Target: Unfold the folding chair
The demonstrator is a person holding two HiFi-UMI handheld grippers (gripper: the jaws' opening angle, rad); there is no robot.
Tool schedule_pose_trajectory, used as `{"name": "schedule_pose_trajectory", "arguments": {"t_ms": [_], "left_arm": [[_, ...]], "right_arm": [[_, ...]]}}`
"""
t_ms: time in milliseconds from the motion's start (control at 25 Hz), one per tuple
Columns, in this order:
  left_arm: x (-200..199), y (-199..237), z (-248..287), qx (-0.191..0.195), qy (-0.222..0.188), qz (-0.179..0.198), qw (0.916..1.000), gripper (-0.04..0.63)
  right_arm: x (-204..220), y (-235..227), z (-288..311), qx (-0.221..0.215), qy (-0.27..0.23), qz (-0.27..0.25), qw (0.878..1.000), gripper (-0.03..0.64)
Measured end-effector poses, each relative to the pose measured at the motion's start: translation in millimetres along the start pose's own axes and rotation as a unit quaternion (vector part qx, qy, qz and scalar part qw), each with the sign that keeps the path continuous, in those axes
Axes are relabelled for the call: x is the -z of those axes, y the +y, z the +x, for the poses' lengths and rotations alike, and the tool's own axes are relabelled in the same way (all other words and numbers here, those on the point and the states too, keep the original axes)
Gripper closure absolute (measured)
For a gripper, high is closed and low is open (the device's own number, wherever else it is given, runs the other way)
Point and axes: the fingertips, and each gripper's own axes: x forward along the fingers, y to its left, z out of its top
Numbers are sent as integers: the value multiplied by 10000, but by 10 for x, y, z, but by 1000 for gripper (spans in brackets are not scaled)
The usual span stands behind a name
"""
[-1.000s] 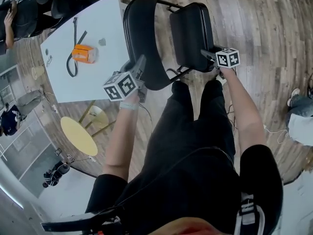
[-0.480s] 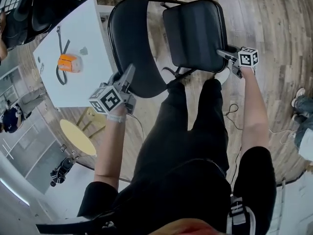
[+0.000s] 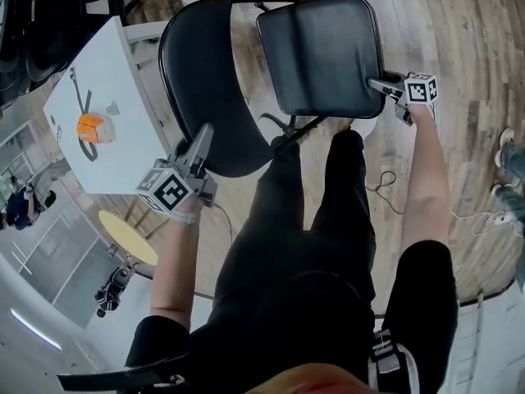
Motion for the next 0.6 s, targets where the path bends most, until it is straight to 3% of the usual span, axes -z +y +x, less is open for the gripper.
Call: {"name": "schedule_pose_trajectory", "arguments": {"t_ms": [400, 600], "left_arm": [[175, 170, 243, 7, 133, -45, 9999, 506], [235, 232, 310, 69, 101, -127, 9998, 506]], "right_arm": [[94, -568, -145, -145, -81, 304, 9994, 373], [194, -843, -203, 23, -27, 361, 9993, 370]]}}
